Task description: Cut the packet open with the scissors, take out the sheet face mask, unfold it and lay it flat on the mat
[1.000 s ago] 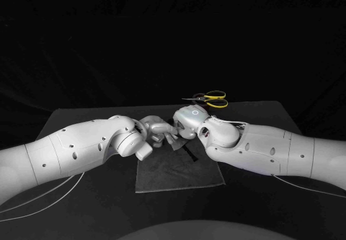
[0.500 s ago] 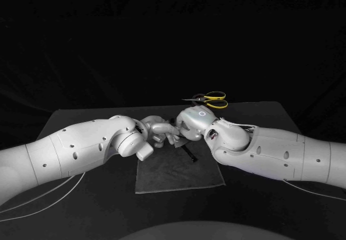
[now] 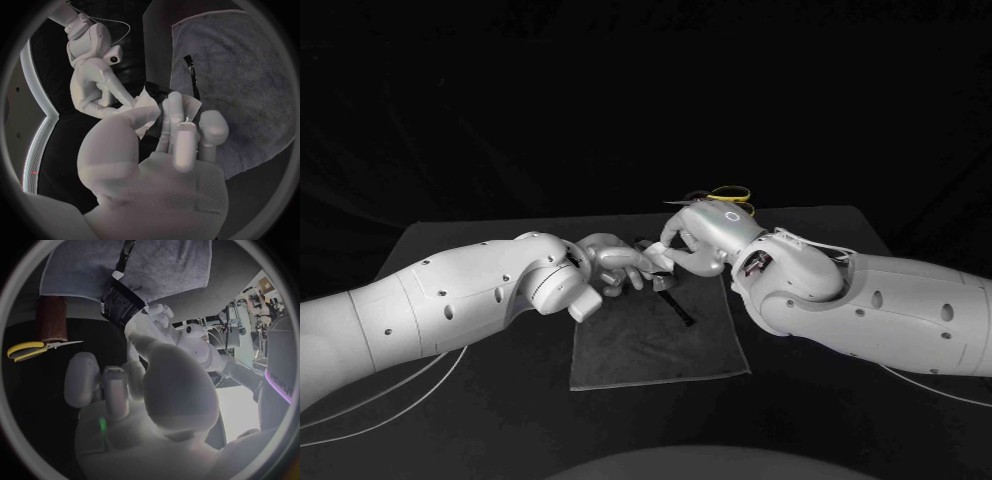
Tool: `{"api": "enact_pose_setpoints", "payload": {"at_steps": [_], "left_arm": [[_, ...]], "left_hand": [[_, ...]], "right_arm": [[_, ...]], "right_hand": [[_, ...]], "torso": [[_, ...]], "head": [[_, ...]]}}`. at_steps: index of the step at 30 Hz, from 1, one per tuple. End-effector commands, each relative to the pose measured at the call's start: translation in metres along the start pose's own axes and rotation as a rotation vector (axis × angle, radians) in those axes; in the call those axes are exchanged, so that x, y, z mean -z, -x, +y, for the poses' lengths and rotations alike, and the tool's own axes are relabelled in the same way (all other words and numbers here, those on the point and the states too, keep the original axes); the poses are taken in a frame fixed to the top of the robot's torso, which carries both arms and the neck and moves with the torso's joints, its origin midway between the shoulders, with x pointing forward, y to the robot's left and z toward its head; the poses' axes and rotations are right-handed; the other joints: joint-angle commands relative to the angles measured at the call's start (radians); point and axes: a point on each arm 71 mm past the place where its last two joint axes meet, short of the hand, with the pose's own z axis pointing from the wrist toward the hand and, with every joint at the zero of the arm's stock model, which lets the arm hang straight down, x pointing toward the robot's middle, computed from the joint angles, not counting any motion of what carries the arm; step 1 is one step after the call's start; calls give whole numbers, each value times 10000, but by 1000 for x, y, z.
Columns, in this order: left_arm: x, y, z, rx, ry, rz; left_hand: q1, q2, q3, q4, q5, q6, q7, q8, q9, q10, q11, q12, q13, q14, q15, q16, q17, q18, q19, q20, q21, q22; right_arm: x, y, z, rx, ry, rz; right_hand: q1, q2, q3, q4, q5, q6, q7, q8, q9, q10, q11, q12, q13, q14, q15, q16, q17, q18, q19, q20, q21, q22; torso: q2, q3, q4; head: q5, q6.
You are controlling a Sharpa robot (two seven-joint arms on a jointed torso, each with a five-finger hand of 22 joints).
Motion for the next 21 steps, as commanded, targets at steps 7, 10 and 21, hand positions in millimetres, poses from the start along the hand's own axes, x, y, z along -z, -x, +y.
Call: {"api": "enact_pose_setpoints", "payload": {"at_steps": [7,10,21], "left_arm": [[1,0,0,9,-30,112],[1,1,1,26,-59,64],[13,11,6,22,-120,172]], "left_hand": [[5,143,1386,-1463,13,7,15,16,7,-33,-33,62,-11,188,-2,-23,10,-47,-78,-19,-36,-4],[6,150,1376,-1458,8,-3,17,17,9,-41,-31,64,-13,185,1,-26,5,-43,-94,-16,-45,-24],[13,152,1370,-1465,12,-10,17,20,11,-48,-30,66,-14,183,3,-28,1,-37,-113,-13,-54,-49]], "right_arm": [[5,21,-4,-2478,-431,114],[6,27,-9,-3335,-562,426],[14,52,-25,-5676,-755,398]], "right_hand": [[7,73,84,6,29,2,-5,146,432,347,-86,-2,1265,971,-85,31,2302,-27,21,-1,-75,798],[30,85,134,-26,29,-63,12,181,459,324,-80,-63,1231,961,-89,8,2263,-9,-20,-17,-149,761],[52,98,189,-73,29,-133,37,233,498,311,-66,-91,1221,960,-88,7,2263,-4,-33,-30,-175,755]], "torso": [[4,-12,18],[2,-18,14],[-19,0,15]], "head": [[28,43],[46,64],[62,235]]}}
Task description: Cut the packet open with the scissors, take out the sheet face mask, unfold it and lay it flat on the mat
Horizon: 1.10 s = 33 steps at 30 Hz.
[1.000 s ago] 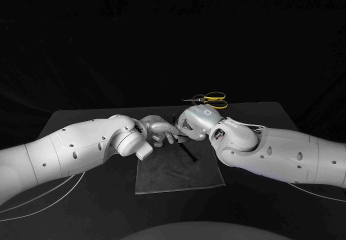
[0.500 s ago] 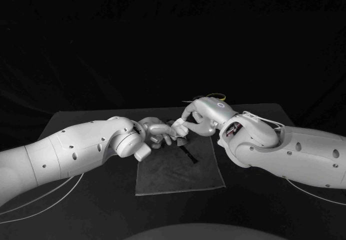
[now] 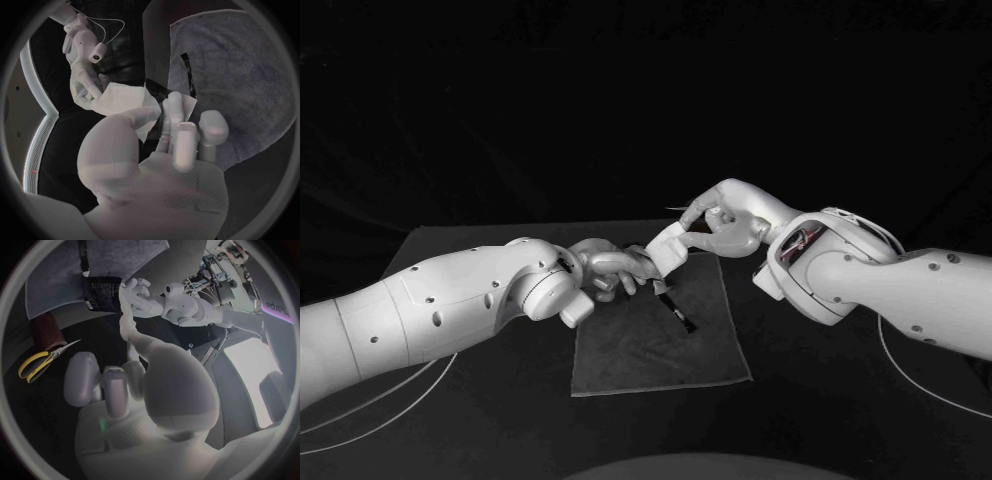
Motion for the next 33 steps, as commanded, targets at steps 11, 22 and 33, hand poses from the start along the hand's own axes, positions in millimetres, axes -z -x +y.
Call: {"api": "enact_pose_setpoints", "payload": {"at_steps": [11,22,33], "left_arm": [[18,20,-5,-414,-327,263],[64,75,-16,-1336,-944,-340],[105,144,6,-2202,1010,-561]], "left_hand": [[47,99,1394,-1447,55,-13,15,42,19,-57,-34,66,-15,171,4,-38,-27,-33,-93,25,-62,-30],[55,108,1376,-1442,30,-25,21,41,20,-74,-28,64,-18,160,9,-48,-51,-26,-124,29,-78,-69],[61,108,1353,-1438,-1,-23,21,45,22,-77,-27,65,-22,203,13,-4,105,-50,-57,36,-45,38]], "right_arm": [[8,23,-1,-3116,-275,256],[14,46,-19,-3785,-1010,226],[11,39,-26,-3657,-1226,499]], "right_hand": [[53,110,51,-12,48,-69,34,130,509,304,-63,-70,1217,955,-90,31,2248,0,-32,-35,-28,749],[48,118,63,-21,49,-93,42,143,519,302,-57,-74,1217,952,-91,24,2237,3,-39,-38,-43,742],[43,116,64,-25,49,-104,45,151,525,294,-54,-94,1205,953,-90,27,2242,4,-42,-39,-49,740]], "torso": [[-9,7,10],[-120,21,66],[-235,27,153]], "head": [[-8,319],[109,347],[238,141]]}}
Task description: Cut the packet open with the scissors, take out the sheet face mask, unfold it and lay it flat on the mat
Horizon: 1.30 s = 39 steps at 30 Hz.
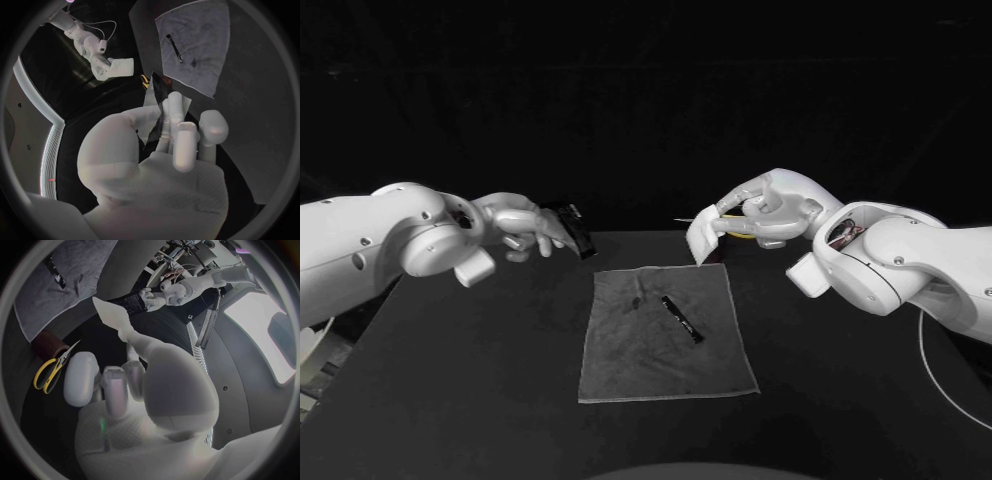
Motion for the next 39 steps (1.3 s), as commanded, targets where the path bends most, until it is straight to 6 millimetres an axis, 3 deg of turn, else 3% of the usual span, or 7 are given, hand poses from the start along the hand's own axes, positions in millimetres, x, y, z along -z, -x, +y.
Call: {"api": "enact_pose_setpoints", "payload": {"at_steps": [1,6,9,16,23,29,39], "left_arm": [[5,8,13,-781,1058,998],[14,36,28,-945,1981,1395],[18,57,37,-1260,2673,1319],[18,81,54,-1410,4264,1260],[13,85,61,-1391,5476,1889],[5,84,58,-1705,5973,2640],[-26,72,32,-2140,6191,2787]], "left_hand": [[61,107,1353,-1439,-21,1,0,36,10,-2,-28,65,-12,203,12,20,24,-51,-21,2,-5,36],[63,105,1353,-1443,-23,3,-2,38,10,-1,-29,66,-13,200,12,16,12,-56,-5,2,3,60],[65,100,1353,-1449,-25,5,-4,40,11,0,-30,66,-14,195,11,11,-5,-58,0,4,5,68],[66,94,1356,-1456,-26,14,-8,46,13,7,-34,68,-16,230,9,45,108,-82,79,5,43,184],[53,36,1414,-1523,55,46,-20,78,29,39,-46,79,-28,260,-4,64,184,-89,121,0,61,236],[11,5,1449,-1543,120,71,-29,106,43,74,-55,90,-37,299,-13,96,293,-78,103,-8,49,195],[-84,16,1450,-1490,135,35,-15,126,62,65,-44,76,-60,230,-8,17,61,-67,76,-18,19,140]], "right_arm": [[-2,-3,-1,-78,-39,266],[-4,-6,-5,-38,-113,325],[-7,-8,-6,2,-140,352],[-12,-12,-10,80,-184,414],[-16,-16,-13,122,-240,489],[-19,-17,-16,147,-321,505],[-23,-22,-19,148,-382,604]], "right_hand": [[-14,63,37,3,27,39,39,53,521,275,-33,-26,1205,949,-85,52,2233,8,-38,-40,-41,744],[-14,63,37,3,27,39,39,53,521,275,-33,-26,1205,949,-85,52,2233,8,-38,-40,-41,744],[-14,63,37,3,27,39,39,53,521,275,-33,-26,1205,949,-85,52,2233,8,-38,-40,-41,744],[-14,63,37,3,27,39,39,53,521,275,-33,-26,1205,949,-85,52,2233,8,-38,-40,-41,744],[-17,62,38,0,27,34,39,59,525,275,-32,-27,1205,948,-85,50,2231,7,-37,-40,-39,746],[-25,59,40,-6,27,20,41,73,535,275,-29,-28,1206,947,-83,46,2224,5,-33,-40,-33,752],[-25,59,40,-6,27,20,41,73,535,275,-29,-28,1206,947,-83,46,2224,5,-33,-40,-33,752]], "torso": [[-37,-6,36],[-15,-18,15],[-27,-3,28],[-36,7,16],[-26,7,11],[-24,3,-3],[-9,-5,-22]], "head": [[43,-73],[241,-128],[335,-147],[548,-222],[607,-256],[565,-263],[586,-278]]}}
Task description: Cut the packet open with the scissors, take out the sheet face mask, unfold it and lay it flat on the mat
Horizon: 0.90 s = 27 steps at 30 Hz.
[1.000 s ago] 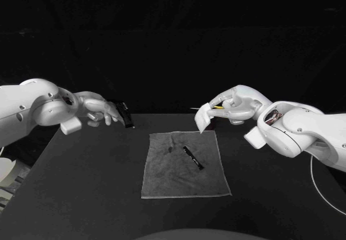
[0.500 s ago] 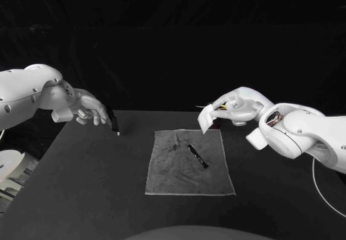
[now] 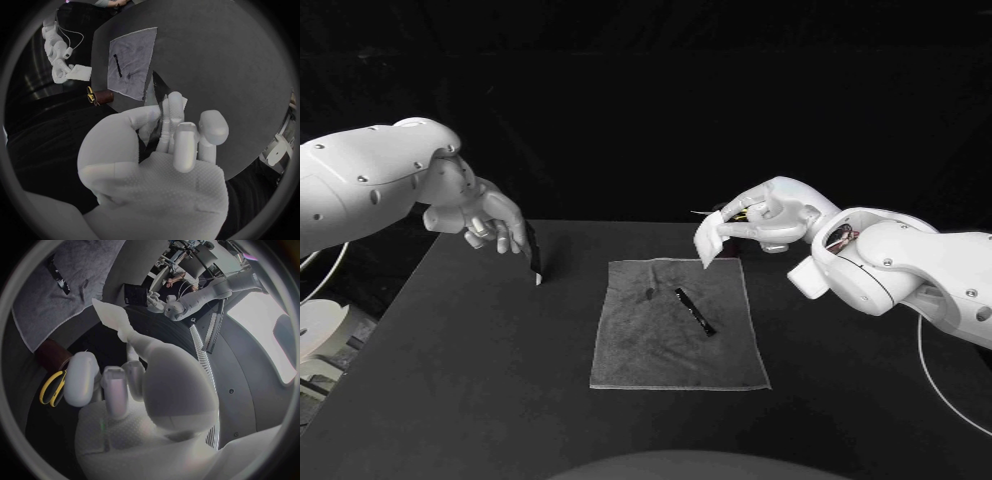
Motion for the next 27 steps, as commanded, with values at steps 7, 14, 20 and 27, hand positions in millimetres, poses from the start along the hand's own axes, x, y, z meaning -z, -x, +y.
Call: {"api": "enact_pose_setpoints", "payload": {"at_steps": [7,14,20,27], "left_arm": [[-15,-14,-34,-223,-21,481],[-35,-33,-48,-74,-242,902],[-53,-47,-56,124,-393,1000],[-61,-49,-60,535,-533,275]], "left_hand": [[-244,152,1395,-1261,-18,-192,75,73,76,-66,13,-19,-69,95,35,-217,-439,-55,-66,-3,-78,-142],[-561,266,1061,-859,-96,-642,185,41,144,-305,118,-11,-133,-129,153,-469,-992,12,-358,112,-410,-610],[-933,65,-118,-335,-176,-999,211,77,246,-491,171,101,-157,-308,247,-642,-1390,72,-600,232,-851,-1111],[-1075,-467,-3160,1016,-186,-1129,313,-172,153,-752,294,351,-172,-525,348,-798,-1807,132,-668,329,-1389,-1682]], "right_arm": [[-4,-4,-1,78,29,190],[-6,-7,-3,66,-10,261],[-7,-11,-4,45,-30,347],[-8,-12,-4,64,-25,352]], "right_hand": [[-29,64,48,-13,49,37,-20,82,482,291,-47,-24,1206,930,-67,53,2213,11,-44,-41,-54,740],[-29,64,48,-13,49,37,-20,82,482,291,-47,-24,1206,930,-67,53,2213,11,-44,-41,-54,740],[-33,67,53,-17,49,26,-18,92,489,276,-46,-67,1179,925,-66,43,2197,16,-57,-41,-76,728],[-33,67,53,-17,49,26,-18,92,489,276,-46,-67,1179,925,-66,43,2197,16,-57,-41,-76,728]], "torso": [[18,-7,-14],[5,-21,-17],[7,-13,-3],[5,-3,3]], "head": [[5,-16],[-63,-14],[-110,-37],[-162,-23]]}}
